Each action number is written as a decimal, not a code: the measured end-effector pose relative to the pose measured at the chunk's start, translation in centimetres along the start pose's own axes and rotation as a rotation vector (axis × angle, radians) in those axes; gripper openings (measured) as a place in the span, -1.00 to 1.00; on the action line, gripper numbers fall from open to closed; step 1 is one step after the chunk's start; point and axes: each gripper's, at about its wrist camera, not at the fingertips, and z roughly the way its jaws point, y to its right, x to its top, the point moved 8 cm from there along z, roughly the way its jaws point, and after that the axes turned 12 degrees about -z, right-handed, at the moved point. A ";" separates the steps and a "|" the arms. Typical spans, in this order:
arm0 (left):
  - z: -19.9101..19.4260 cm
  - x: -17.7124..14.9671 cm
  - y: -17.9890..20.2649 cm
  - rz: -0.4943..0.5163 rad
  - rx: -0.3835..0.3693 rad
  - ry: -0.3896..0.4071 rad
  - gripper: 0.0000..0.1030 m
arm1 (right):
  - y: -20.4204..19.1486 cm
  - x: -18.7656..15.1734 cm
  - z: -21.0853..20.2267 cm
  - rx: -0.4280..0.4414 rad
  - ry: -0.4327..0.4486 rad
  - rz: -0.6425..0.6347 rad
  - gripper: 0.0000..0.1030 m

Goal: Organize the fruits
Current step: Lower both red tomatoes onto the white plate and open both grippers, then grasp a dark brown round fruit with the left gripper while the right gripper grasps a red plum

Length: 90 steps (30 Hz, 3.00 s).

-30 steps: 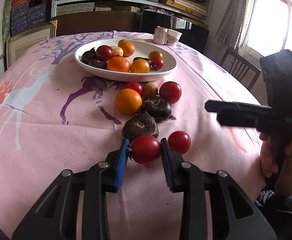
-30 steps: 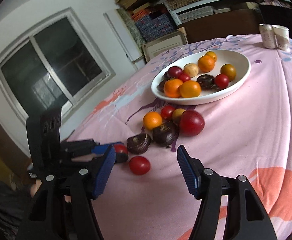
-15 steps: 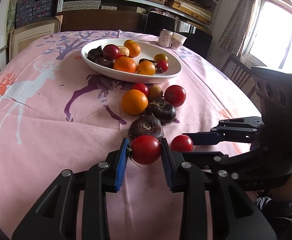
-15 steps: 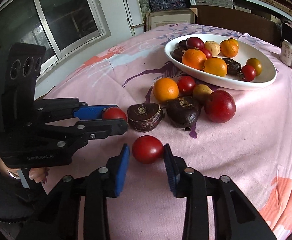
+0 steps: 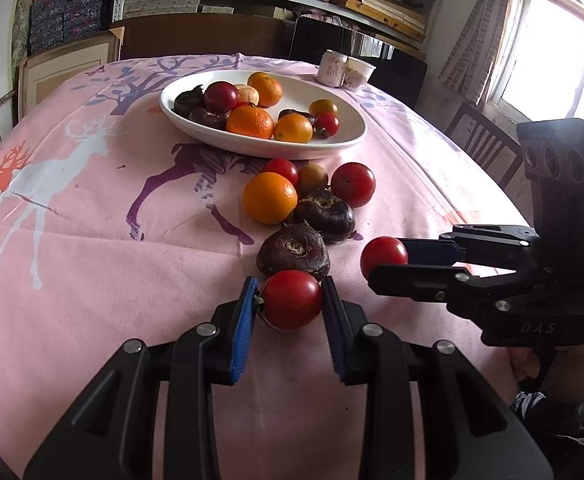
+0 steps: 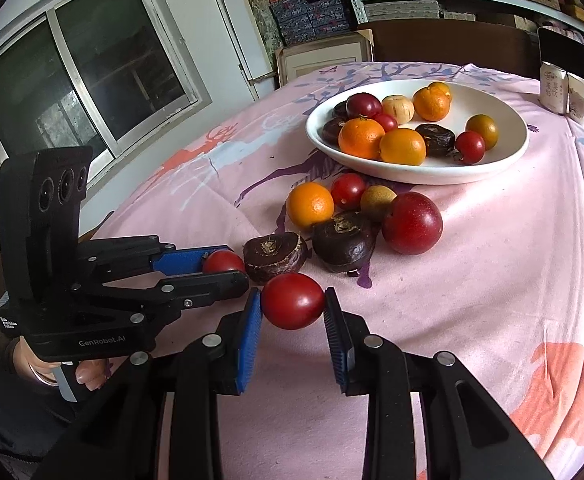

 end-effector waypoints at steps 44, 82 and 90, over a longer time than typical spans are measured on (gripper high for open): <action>3.2 7.6 -1.5 0.072 0.076 0.017 0.44 | 12.6 3.3 -2.1 -0.130 0.230 0.335 0.09; 1.1 3.7 -0.4 0.037 -0.031 0.009 -0.18 | 8.5 1.9 2.2 -0.020 0.022 0.302 0.16; 1.0 3.8 -0.7 0.020 -0.043 0.018 -0.19 | 8.3 1.6 2.2 -0.012 0.026 0.329 -0.28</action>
